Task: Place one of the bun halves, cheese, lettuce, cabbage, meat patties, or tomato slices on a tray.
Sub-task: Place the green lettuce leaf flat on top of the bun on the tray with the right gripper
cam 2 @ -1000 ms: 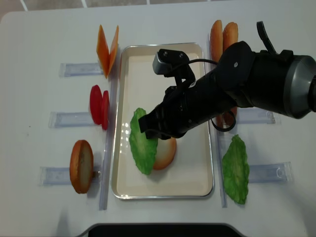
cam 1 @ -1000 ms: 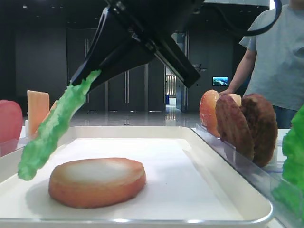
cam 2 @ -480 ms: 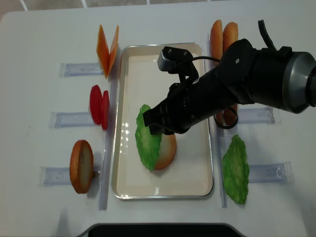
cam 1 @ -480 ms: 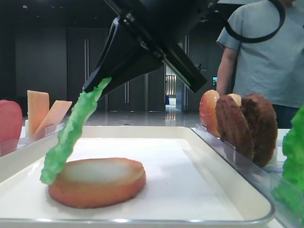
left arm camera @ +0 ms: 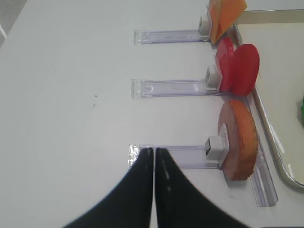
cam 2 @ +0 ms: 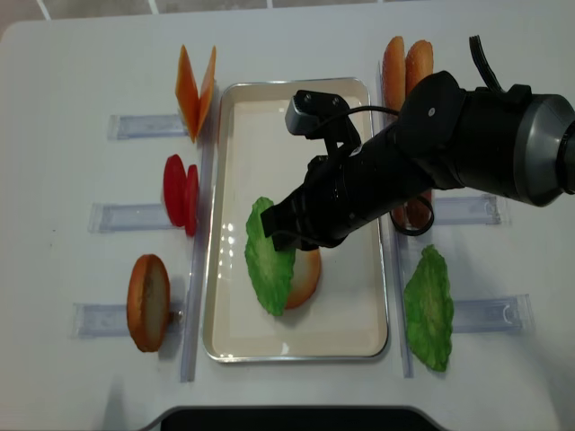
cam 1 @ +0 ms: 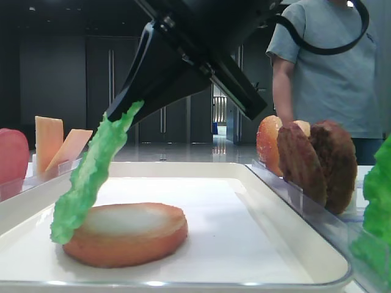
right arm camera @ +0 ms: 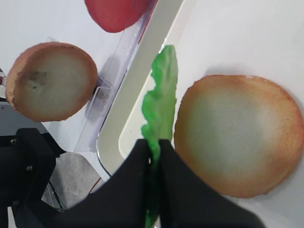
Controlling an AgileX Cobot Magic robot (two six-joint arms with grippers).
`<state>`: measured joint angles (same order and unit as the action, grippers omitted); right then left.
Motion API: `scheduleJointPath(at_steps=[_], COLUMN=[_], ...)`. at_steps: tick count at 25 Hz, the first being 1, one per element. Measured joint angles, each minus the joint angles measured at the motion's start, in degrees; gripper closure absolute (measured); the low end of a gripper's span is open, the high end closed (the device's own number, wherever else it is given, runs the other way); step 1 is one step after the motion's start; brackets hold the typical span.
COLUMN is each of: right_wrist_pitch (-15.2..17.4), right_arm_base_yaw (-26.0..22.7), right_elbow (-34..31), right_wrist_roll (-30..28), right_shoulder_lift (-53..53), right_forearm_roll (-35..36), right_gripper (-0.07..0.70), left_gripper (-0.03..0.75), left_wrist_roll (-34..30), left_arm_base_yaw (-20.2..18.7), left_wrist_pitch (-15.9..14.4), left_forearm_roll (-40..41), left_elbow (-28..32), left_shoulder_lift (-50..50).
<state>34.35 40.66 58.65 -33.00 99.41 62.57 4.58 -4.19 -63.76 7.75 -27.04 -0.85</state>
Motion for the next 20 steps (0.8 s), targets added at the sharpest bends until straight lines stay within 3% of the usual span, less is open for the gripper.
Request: scheduleJointPath(at_steps=[20], right_wrist_pitch=[0.5], right_arm_base_yaw=[0.0], right_elbow=[0.0], right_wrist_roll=[0.0], right_shoulder_lift=[0.0], right_forearm_roll=[-4.6], right_gripper=[0.617], left_gripper=[0.715], left_wrist_roll=[0.0], left_arm_base_yaw=[0.0], left_wrist_pitch=[0.0], left_forearm_roll=[0.0], left_elbow=[0.0], left_shoulder_lift=[0.0])
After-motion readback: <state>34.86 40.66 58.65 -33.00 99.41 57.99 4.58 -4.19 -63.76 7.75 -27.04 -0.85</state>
